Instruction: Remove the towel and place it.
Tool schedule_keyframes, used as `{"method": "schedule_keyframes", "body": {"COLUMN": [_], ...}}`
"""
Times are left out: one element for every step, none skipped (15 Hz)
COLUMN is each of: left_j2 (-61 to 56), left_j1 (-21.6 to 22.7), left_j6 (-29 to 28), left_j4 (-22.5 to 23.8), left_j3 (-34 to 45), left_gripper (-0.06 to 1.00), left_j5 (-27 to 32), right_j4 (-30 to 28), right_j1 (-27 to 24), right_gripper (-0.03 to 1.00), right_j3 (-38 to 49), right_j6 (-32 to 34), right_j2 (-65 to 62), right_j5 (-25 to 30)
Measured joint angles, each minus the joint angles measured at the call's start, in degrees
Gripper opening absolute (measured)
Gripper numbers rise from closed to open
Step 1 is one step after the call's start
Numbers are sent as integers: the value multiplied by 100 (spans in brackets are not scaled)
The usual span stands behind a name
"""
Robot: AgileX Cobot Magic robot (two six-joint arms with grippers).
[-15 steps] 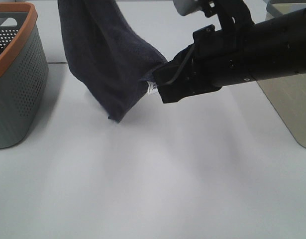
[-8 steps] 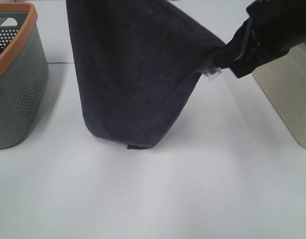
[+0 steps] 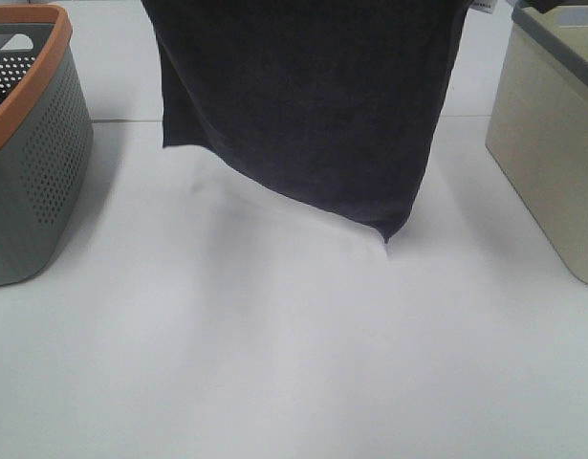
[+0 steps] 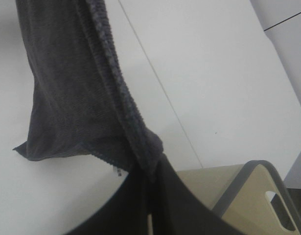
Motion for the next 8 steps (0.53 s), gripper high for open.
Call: {"method": "schedule_keyframes", "body": {"left_j2": [6,11,23,40,69,103,178,229], "left_j1": [0,0,-6,-6,-6,23,138,241], "left_j6": [-871,-1667,-2223,-2607,-2859,-2956,-3054,-3140], "left_j4": [229,527,968,1364,1845,2246,2561,2659], "left_j3": [201,372,561,670,733,745,745,745], "left_gripper": [0,0,0,0,0,0,0,0], "left_j5": [-6,-34,-109,-166,-195,-292,-533,-710], "right_j4": [-143,-309,-487,-636,-756,-837,-877,-882], "right_j1": [0,0,0,0,0,0,0,-6], "right_gripper": [2,2,2,2,2,2,2,2], "right_j3": [-17,-23,-23,-23,-34,-126,-309,-435], "right_j6": [126,292,516,716,905,997,1003,1008], "right_j2": [109,246,384,504,636,831,1094,1203], "right_j5": [-223,-418,-625,-854,-1077,-1192,-1249,-1272]}}
